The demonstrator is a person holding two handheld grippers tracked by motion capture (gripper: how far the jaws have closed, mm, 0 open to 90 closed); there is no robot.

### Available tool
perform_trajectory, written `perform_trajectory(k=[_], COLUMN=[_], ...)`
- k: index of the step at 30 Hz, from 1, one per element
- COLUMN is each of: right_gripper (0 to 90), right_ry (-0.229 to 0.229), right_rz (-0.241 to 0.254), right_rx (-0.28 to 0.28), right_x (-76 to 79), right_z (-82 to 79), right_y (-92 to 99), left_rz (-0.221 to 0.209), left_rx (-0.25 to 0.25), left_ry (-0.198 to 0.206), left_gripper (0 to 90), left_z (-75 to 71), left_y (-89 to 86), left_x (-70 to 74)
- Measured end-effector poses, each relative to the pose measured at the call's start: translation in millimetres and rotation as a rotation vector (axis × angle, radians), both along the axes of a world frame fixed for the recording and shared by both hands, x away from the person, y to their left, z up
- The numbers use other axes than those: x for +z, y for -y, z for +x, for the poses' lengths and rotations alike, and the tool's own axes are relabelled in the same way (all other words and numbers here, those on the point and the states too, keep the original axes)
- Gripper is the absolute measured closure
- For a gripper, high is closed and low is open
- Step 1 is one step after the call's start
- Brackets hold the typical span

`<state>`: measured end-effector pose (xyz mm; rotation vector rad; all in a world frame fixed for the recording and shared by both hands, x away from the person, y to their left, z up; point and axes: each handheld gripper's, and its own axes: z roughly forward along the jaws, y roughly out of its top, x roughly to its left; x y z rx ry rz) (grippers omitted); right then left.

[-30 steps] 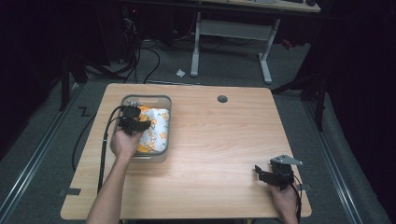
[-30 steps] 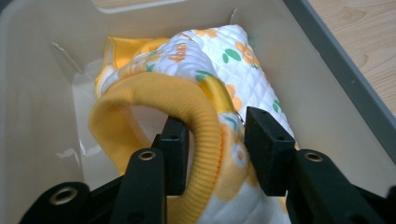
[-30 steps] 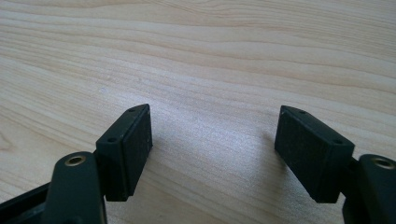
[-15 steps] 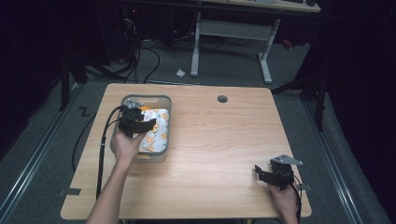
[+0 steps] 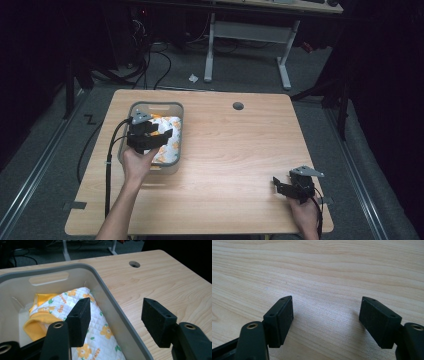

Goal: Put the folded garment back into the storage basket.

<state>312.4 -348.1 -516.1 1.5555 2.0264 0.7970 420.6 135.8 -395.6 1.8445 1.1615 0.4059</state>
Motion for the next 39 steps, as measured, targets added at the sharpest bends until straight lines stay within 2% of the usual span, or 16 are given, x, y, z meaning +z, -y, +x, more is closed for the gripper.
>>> perform_trajectory(k=[12, 39], right_gripper=[27.9, 28.1], right_ry=[0.000, 0.000], right_rz=[0.001, 0.001], right_rx=[-0.001, 0.000], right_x=[0.0, 0.0], right_z=[0.2, 0.2], right_y=[0.0, -0.1], left_rz=[-0.023, -0.040], left_rx=[-0.037, -0.117], left_ry=[0.033, 0.024], left_gripper=[35.6, 29.1], left_z=[-17.8, -42.3], left_y=[9.0, 32.3], left_x=[7.7, 1.0])
